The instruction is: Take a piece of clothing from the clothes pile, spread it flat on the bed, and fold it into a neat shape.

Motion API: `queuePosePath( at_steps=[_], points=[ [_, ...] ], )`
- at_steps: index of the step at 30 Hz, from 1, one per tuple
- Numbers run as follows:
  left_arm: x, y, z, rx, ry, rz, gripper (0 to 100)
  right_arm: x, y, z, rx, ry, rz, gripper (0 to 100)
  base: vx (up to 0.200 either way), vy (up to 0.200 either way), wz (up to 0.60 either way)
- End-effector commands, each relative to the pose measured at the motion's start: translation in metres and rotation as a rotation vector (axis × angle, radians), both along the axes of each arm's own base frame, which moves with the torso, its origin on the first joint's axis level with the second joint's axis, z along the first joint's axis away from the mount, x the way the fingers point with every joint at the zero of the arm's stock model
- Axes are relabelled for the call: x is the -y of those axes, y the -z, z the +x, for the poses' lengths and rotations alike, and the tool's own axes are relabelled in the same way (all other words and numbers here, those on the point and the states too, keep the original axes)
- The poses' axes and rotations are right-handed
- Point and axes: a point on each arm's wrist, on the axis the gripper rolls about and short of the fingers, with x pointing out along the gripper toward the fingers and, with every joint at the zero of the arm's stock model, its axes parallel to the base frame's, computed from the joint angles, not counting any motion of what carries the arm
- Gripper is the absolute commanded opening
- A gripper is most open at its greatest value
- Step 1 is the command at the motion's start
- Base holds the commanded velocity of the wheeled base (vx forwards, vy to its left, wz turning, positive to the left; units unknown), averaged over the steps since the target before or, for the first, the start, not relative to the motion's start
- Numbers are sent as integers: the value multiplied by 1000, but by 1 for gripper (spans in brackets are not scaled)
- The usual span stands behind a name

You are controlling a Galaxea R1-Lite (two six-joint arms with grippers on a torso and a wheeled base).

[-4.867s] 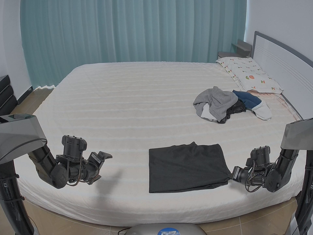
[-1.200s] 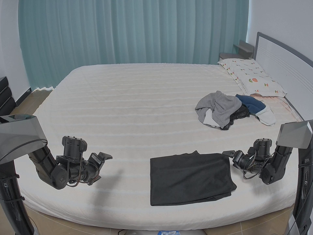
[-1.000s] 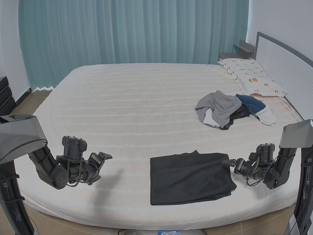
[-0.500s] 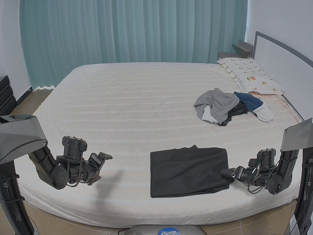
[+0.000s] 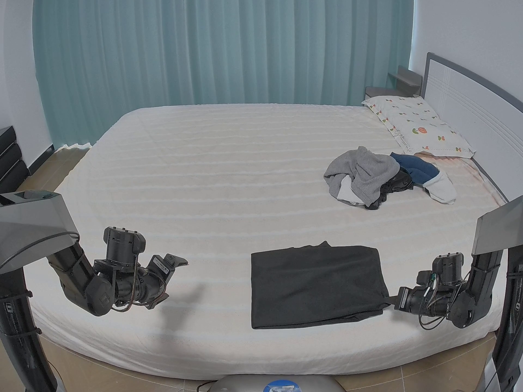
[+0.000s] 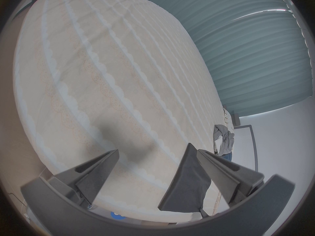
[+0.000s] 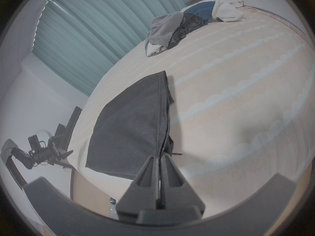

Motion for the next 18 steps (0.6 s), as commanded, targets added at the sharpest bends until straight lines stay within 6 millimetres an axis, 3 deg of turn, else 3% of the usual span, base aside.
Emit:
queuePosePath(
  at_steps=[1,12,13,18],
  points=[
    [0,0,0,-1,-1,-1,100,1,0,-2,-3,5,-11,0,0,0,0],
    [0,0,0,-1,-1,-1,100,4,4,-3,-5,7,-60,0,0,0,0],
    [0,0,0,-1,-1,-1,100,4,4,-4,0,3,-66,100,0,0,0],
    [0,0,0,0,-1,-1,100,5,-3,2,39,14,-52,100,0,0,0]
  ],
)
